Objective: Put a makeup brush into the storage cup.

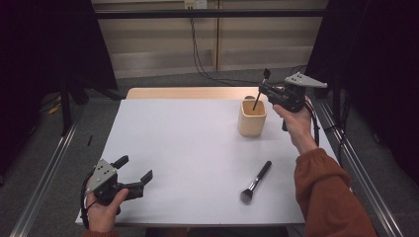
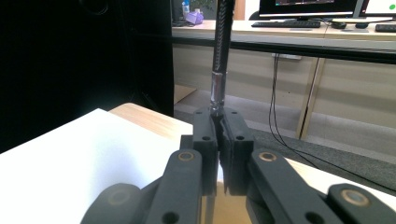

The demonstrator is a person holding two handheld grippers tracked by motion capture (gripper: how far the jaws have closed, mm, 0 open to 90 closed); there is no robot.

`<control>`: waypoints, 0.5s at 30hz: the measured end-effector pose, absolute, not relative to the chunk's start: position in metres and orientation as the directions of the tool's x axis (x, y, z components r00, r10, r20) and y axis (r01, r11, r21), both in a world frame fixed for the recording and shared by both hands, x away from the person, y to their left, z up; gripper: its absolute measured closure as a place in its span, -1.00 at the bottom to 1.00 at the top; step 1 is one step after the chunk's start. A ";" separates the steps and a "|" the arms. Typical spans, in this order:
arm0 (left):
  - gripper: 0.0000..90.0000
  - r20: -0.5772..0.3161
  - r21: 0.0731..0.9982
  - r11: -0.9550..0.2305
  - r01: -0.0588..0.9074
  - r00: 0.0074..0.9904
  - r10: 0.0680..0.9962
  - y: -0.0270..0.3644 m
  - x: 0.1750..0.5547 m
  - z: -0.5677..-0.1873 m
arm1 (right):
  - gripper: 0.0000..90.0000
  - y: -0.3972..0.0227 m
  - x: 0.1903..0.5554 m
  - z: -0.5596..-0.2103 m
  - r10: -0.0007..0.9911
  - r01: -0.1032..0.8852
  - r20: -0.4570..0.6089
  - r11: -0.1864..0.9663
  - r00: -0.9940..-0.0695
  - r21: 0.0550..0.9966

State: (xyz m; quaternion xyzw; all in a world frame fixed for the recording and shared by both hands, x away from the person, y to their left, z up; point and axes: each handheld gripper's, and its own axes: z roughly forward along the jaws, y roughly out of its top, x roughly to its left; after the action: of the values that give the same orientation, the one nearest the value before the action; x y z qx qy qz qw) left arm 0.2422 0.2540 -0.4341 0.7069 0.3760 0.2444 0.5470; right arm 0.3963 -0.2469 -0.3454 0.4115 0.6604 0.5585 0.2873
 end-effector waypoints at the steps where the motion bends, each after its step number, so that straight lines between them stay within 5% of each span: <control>1: -0.93 -0.064 0.957 -0.121 0.265 0.596 0.800 0.254 0.242 -0.434 | 0.91 -0.247 0.397 -0.347 0.865 0.223 0.085 0.032 -0.495 0.974; 15: -0.92 -0.054 0.955 -0.136 0.265 0.603 0.796 0.256 0.244 -0.434 | 0.91 -0.247 0.401 -0.363 0.870 0.255 0.084 0.049 -0.486 0.966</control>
State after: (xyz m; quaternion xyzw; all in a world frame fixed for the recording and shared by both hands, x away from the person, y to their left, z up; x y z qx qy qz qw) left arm 0.2437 0.2557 -0.4339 0.7129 0.3720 0.2450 0.5416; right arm 0.4005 -0.2465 -0.3626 0.4216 0.6673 0.5457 0.2815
